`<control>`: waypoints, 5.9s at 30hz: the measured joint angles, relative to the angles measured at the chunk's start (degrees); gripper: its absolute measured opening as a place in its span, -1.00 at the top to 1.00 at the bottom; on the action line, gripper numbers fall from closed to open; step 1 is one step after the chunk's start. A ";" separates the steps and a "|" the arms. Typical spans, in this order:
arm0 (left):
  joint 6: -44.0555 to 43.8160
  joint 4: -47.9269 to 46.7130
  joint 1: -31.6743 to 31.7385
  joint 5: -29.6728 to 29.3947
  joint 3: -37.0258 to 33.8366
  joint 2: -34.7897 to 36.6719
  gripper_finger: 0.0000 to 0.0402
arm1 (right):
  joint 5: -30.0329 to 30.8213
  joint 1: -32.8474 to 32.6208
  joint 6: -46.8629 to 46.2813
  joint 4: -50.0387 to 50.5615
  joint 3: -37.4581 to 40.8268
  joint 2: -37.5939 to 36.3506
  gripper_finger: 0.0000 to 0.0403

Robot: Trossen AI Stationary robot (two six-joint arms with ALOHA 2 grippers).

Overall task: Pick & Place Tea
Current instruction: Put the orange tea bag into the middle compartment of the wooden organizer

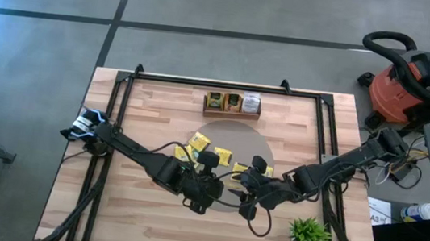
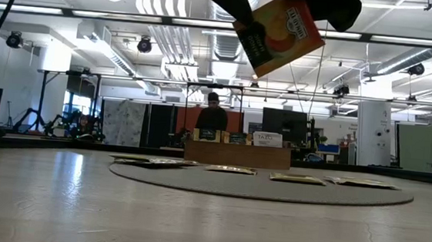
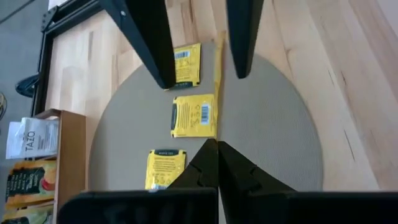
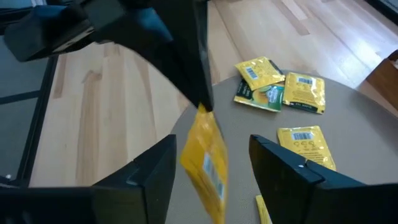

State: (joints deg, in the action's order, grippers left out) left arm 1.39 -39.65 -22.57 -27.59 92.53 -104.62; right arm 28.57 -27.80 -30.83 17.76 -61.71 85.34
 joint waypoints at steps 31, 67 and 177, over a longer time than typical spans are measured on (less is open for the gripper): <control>-15.17 0.43 -0.87 -7.79 -0.89 1.72 0.60 | 0.01 -1.40 -9.84 3.02 0.25 0.04 0.94; -51.06 89.70 5.15 -0.03 -56.70 27.74 0.59 | 25.41 3.64 -15.76 -48.76 7.14 0.15 0.94; 26.72 26.82 41.66 29.92 -22.36 8.17 0.99 | -31.42 46.59 49.93 28.76 -29.03 15.78 0.47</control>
State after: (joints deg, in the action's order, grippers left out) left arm 28.11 -12.83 19.09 2.33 70.17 -96.44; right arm -2.85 18.79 19.10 46.52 -90.74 101.12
